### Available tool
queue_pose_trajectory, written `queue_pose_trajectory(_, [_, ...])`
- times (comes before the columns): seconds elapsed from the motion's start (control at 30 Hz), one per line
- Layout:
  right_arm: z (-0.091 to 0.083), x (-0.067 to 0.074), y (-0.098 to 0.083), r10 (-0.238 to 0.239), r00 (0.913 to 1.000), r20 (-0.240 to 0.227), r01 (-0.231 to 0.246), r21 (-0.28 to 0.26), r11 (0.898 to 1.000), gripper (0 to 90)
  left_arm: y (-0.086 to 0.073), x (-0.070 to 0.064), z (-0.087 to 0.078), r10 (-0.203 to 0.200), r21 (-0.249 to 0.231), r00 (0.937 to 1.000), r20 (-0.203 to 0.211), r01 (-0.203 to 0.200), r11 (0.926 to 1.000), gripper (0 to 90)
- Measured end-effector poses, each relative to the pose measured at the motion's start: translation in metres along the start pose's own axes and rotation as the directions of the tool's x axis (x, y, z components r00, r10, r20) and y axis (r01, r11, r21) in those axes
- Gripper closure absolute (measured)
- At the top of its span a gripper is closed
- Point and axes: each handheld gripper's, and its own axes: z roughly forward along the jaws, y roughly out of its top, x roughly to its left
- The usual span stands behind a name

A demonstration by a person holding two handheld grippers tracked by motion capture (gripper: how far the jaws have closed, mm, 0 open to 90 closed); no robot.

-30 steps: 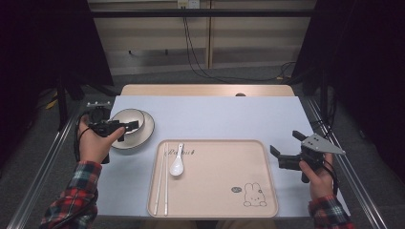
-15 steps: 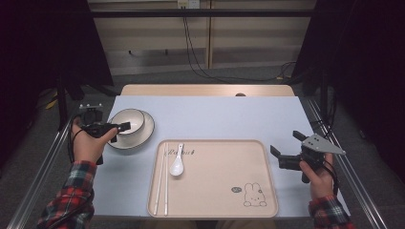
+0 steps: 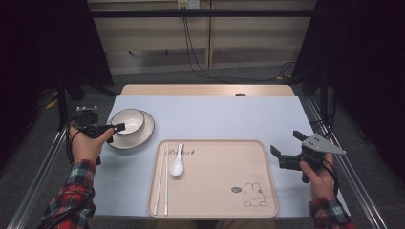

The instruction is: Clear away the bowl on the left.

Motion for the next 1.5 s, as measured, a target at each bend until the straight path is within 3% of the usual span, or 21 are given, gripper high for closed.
queue_pose_trajectory(0.3, [0.000,0.000,0.000,0.001,1.0000,-0.004,-0.001,-0.003,1.000,0.6,-0.003,0.005,0.010,-0.025,0.010,0.9994,-0.023,0.026,0.9996,23.7])
queue_pose_trajectory(0.6, [0.000,-0.001,0.000,0.003,1.0000,-0.008,-0.003,-0.005,1.000,0.6,-0.009,0.010,0.021,-0.061,0.019,0.9977,-0.029,0.061,0.9980,43.2])
queue_pose_trajectory(0.7, [0.000,-0.001,0.000,0.003,0.9999,-0.010,-0.003,-0.004,1.000,0.6,-0.010,0.010,0.024,-0.074,-0.001,0.9967,-0.034,0.074,0.9972,50.3])
queue_pose_trajectory(0.77, [0.000,0.000,0.000,0.002,1.0000,-0.009,-0.002,0.000,1.000,0.6,-0.010,0.009,0.026,-0.106,-0.012,0.9938,-0.033,0.106,0.9943,53.8])
queue_pose_trajectory(0.8, [0.000,-0.001,0.000,0.002,1.0000,-0.010,-0.002,0.000,1.000,0.6,-0.009,0.010,0.026,-0.096,-0.001,0.9947,-0.037,0.096,0.9953,55.8])
queue_pose_trajectory(0.93, [0.001,-0.001,0.000,0.002,0.9999,-0.010,-0.002,-0.004,1.000,0.6,-0.009,0.008,0.029,-0.130,-0.022,0.9906,-0.044,0.129,0.9914,60.4])
queue_pose_trajectory(1.0, [0.000,-0.001,0.000,0.005,0.9999,-0.009,-0.005,-0.001,1.000,0.6,-0.009,0.007,0.029,-0.128,-0.012,0.9909,-0.041,0.128,0.9917,62.7])
queue_pose_trajectory(1.1, [0.000,-0.001,0.000,0.005,0.9999,-0.009,-0.005,0.000,1.000,0.6,-0.008,0.006,0.034,-0.164,-0.032,0.9855,-0.042,0.163,0.9861,66.3])
queue_pose_trajectory(1.17, [0.000,0.000,-0.001,0.001,0.9999,-0.011,-0.001,0.001,1.000,0.6,-0.007,0.007,0.036,-0.164,-0.030,0.9855,-0.041,0.163,0.9861,68.7])
queue_pose_trajectory(1.27, [0.000,-0.001,-0.001,0.005,1.0000,-0.008,-0.005,-0.001,1.000,0.6,-0.006,0.006,0.042,-0.200,-0.034,0.9788,-0.042,0.199,0.9794,73.2])
queue_pose_trajectory(1.3, [0.000,-0.001,-0.001,0.008,0.9999,-0.012,-0.008,0.001,1.000,0.6,-0.006,0.006,0.044,-0.196,-0.012,0.9796,-0.045,0.196,0.9806,74.9])
queue_pose_trajectory(1.5, [-0.001,-0.004,-0.001,0.019,0.9998,-0.003,-0.019,-0.003,1.000,0.6,-0.008,0.004,0.054,-0.222,-0.031,0.9737,-0.048,0.221,0.9748,79.6])
